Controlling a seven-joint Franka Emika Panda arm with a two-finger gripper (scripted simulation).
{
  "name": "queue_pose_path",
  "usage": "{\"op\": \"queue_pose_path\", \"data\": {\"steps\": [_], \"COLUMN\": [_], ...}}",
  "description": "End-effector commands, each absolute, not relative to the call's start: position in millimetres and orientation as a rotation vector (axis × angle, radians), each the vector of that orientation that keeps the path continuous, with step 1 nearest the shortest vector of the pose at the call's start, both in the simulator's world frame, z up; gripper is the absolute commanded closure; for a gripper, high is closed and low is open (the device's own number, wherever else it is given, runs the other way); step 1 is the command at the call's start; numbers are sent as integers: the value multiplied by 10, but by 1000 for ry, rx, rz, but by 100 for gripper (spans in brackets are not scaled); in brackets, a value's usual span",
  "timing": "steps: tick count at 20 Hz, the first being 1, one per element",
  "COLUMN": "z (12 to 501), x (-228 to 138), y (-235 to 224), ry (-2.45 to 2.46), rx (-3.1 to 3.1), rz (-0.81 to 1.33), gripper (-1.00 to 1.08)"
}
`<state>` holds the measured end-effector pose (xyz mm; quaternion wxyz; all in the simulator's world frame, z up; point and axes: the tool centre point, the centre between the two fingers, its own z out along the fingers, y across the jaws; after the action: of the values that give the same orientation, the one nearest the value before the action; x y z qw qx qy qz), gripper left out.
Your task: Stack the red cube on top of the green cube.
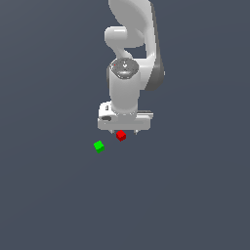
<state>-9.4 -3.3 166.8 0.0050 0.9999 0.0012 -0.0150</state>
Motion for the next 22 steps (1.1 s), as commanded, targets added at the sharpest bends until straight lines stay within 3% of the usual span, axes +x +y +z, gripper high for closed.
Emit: {"op": "queue_pose_path", "data": {"steps": [1,22], "z": [1668,1221], "x": [-94,-493], "y": [-33,-44], "ry": [4,487], "rx": [3131,3098], "rz": [-47,-25], "gripper": [-92,-92]}}
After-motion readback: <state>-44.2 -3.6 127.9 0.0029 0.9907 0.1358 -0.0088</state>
